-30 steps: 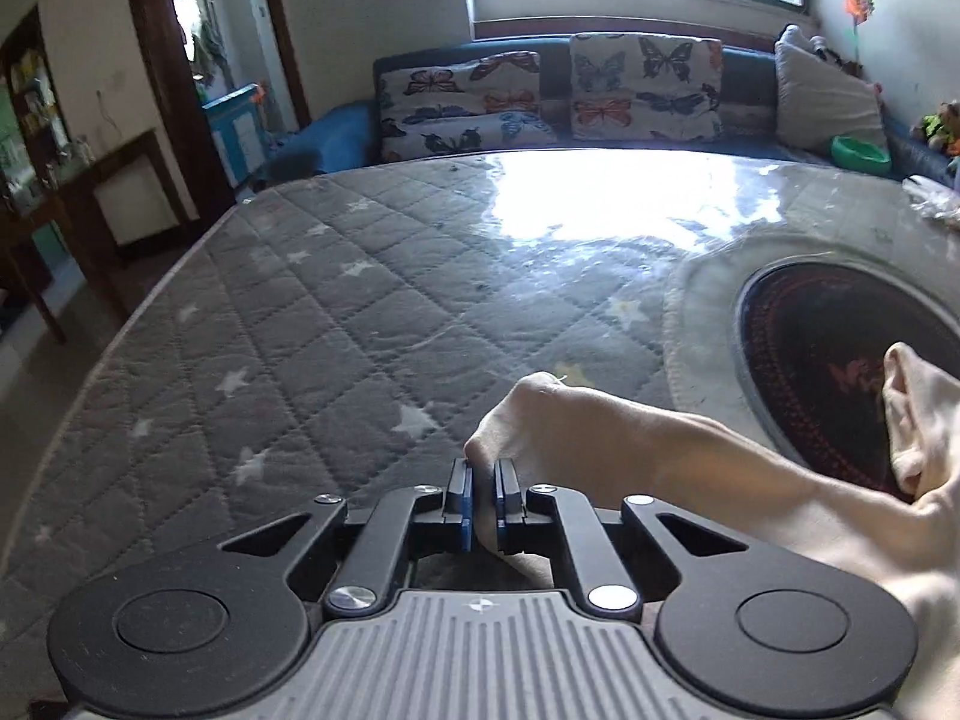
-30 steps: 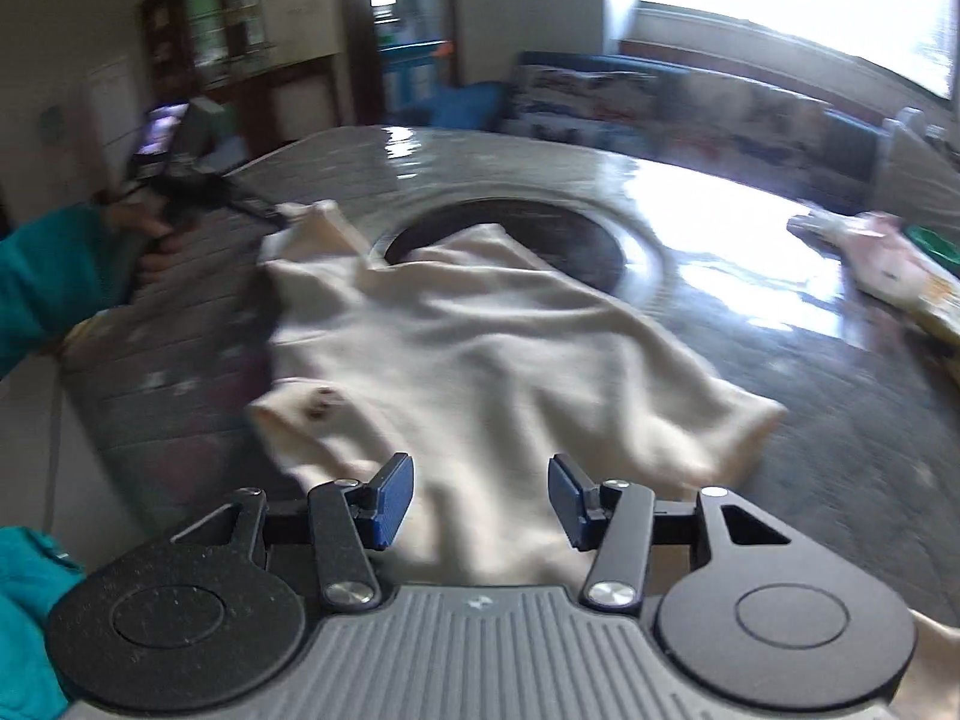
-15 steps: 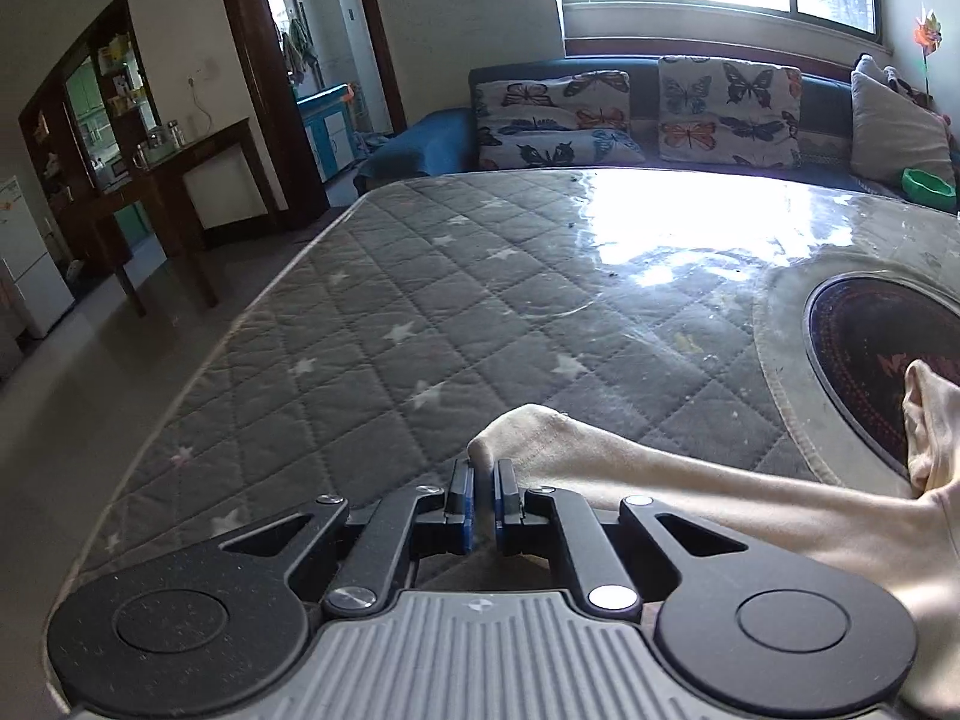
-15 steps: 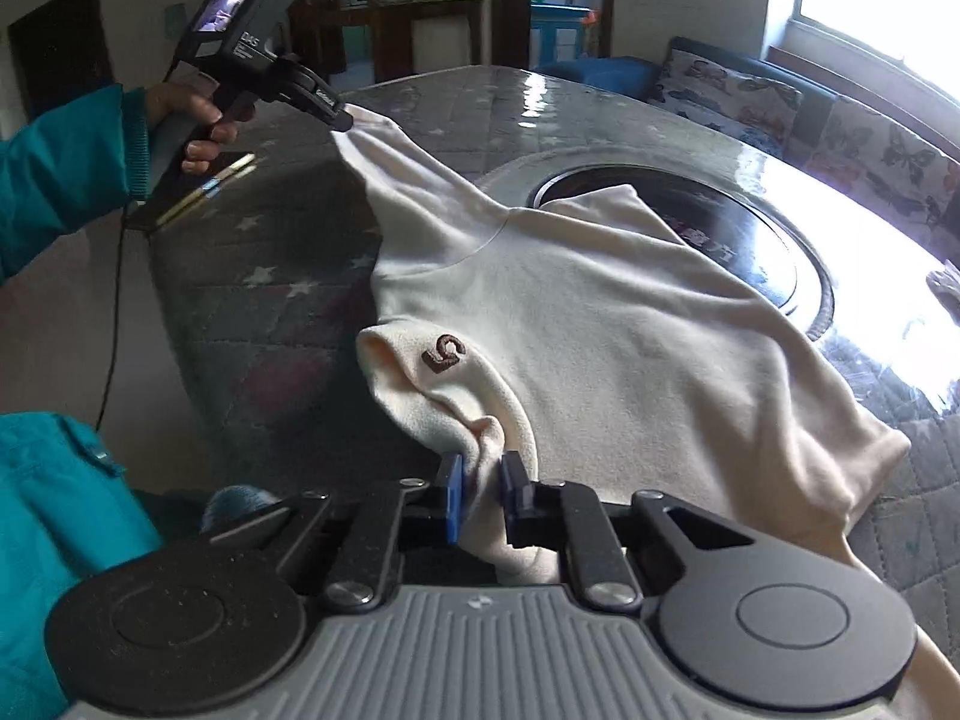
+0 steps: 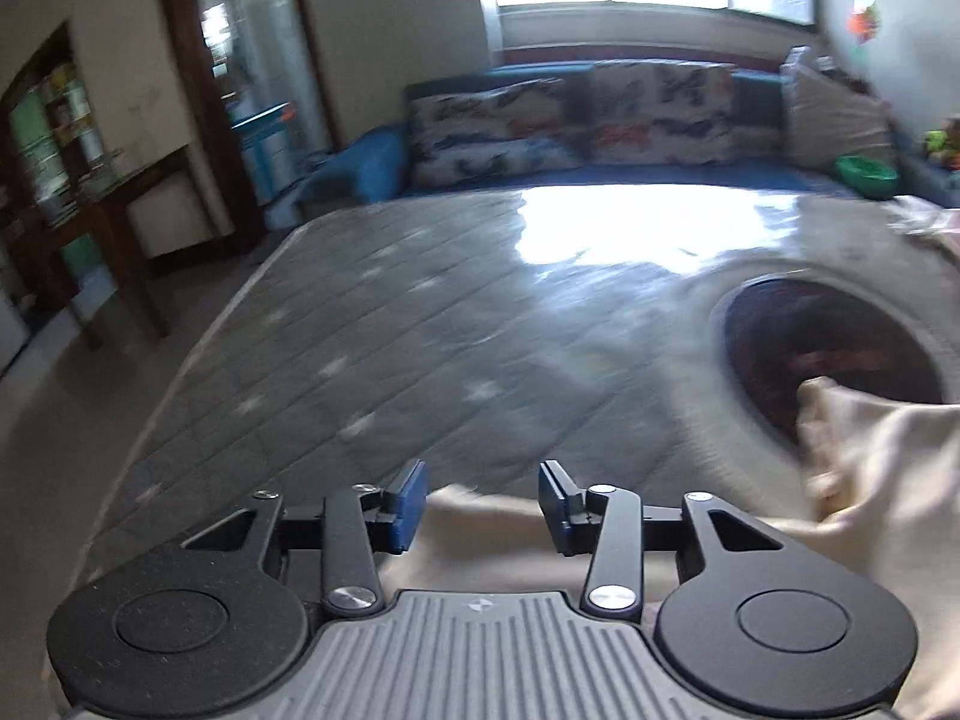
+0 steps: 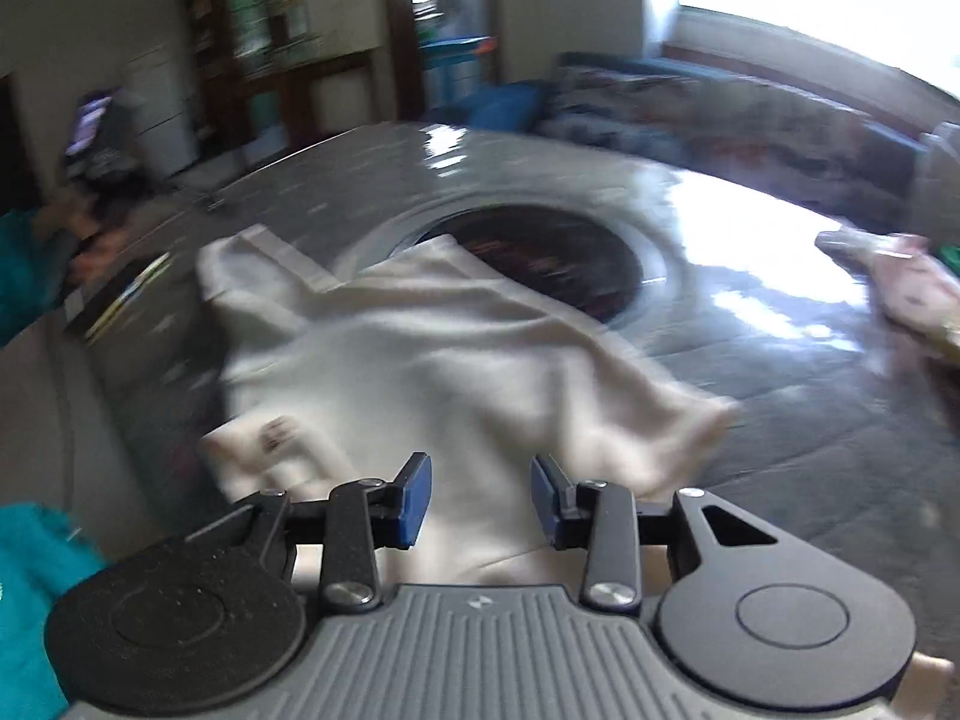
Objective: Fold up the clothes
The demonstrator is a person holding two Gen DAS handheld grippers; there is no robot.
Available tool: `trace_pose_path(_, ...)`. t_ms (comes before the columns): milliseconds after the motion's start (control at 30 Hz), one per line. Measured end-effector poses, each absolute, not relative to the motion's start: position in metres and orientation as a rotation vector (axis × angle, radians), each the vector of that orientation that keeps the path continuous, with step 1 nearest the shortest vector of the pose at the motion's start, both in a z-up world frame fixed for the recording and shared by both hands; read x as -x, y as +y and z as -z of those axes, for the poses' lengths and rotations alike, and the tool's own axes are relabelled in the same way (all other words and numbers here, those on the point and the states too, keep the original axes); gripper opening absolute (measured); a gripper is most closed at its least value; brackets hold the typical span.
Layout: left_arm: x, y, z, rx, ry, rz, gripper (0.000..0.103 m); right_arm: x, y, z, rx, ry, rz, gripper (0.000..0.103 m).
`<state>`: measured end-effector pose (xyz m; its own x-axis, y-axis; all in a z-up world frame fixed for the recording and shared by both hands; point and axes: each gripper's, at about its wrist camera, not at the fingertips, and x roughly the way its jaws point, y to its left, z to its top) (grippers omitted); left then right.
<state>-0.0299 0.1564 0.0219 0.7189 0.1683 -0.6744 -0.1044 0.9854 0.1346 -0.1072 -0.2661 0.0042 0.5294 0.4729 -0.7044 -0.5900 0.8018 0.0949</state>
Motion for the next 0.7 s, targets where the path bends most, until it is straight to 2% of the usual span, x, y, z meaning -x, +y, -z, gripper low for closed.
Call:
trace_pose_path(333,-0.045,0.056,0.008,-0.112,0.812,0.183,0.054,0.017,-0.326,0.029,-0.171,0.851,-0.343,0.037)
trace_pose_path(600,-0.070,0.036,0.029,-0.103,0.865,0.243,0.054,0.006,-0.327,0.042,-0.196,0.867,-0.345,0.037)
trace_pose_path(700,-0.071,0.031,0.033,-0.105,0.877,0.268,0.050,0.003,-0.324,0.046,-0.195,0.883,-0.354,0.036)
